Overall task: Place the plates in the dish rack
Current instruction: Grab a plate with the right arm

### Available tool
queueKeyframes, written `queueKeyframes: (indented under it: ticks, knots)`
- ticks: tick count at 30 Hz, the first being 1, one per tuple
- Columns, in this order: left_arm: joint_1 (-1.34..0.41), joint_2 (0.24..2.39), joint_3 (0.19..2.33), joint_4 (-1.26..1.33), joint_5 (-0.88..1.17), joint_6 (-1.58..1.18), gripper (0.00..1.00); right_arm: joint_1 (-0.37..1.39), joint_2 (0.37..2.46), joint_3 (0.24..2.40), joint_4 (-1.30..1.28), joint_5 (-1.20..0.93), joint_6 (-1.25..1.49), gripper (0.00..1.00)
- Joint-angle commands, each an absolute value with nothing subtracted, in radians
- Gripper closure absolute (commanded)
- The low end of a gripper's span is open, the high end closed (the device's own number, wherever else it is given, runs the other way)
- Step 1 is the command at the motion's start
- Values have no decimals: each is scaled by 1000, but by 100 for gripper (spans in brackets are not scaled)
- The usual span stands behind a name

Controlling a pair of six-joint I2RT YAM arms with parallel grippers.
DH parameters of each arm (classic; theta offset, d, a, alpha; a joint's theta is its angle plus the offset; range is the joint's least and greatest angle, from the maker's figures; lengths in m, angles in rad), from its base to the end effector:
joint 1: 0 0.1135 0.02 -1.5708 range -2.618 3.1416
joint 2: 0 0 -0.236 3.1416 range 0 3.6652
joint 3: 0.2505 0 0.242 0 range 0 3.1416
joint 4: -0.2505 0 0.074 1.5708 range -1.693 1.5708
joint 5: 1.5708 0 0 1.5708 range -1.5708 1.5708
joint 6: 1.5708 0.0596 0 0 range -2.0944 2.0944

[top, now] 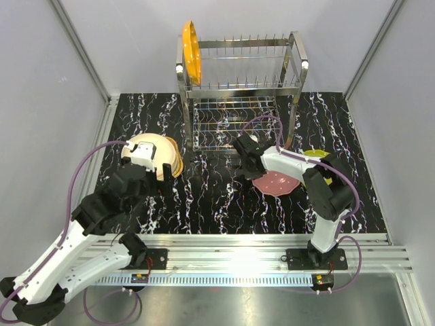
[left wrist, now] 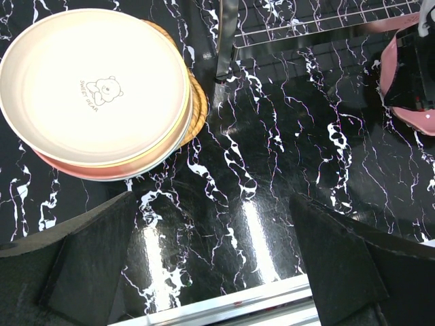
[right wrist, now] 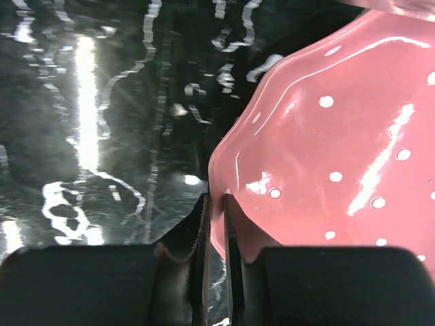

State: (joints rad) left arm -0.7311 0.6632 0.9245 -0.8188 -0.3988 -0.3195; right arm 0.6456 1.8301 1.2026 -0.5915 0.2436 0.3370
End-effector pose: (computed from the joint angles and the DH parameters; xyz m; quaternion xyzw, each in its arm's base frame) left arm 0.1304 -0.0859 0.3091 0.0811 0.8586 -0.0887 0.4984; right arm 0.2890 0.1997 0.1288 -0.1292 0.9689 -0.0235 0.2096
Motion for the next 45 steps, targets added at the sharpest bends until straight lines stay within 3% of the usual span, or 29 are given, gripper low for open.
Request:
queueKeyframes:
  ticks: [1,18,22,27,34,45]
  knots:
    - [-729,656,954,-825,-416,-334,1,695,1885,1219,-558,161,376,98]
    - [-729,608,996,-873,-436,-365,1,790,1905,1282,-531,54,420,95]
    - [-729,591,1005,-880,-442,-362,1,807,1907,1289,-523,40,423,89]
    - [-729,597,1028,-893,-457,-344,1,808,1884,1263,-514,77,416,73]
    - [-729,618,1061,-877,-480,-296,1,821,1864,1221,-465,163,396,62]
    - [-729,618,1028,-851,-511,-290,1,871,1904,1215,-468,345,367,71]
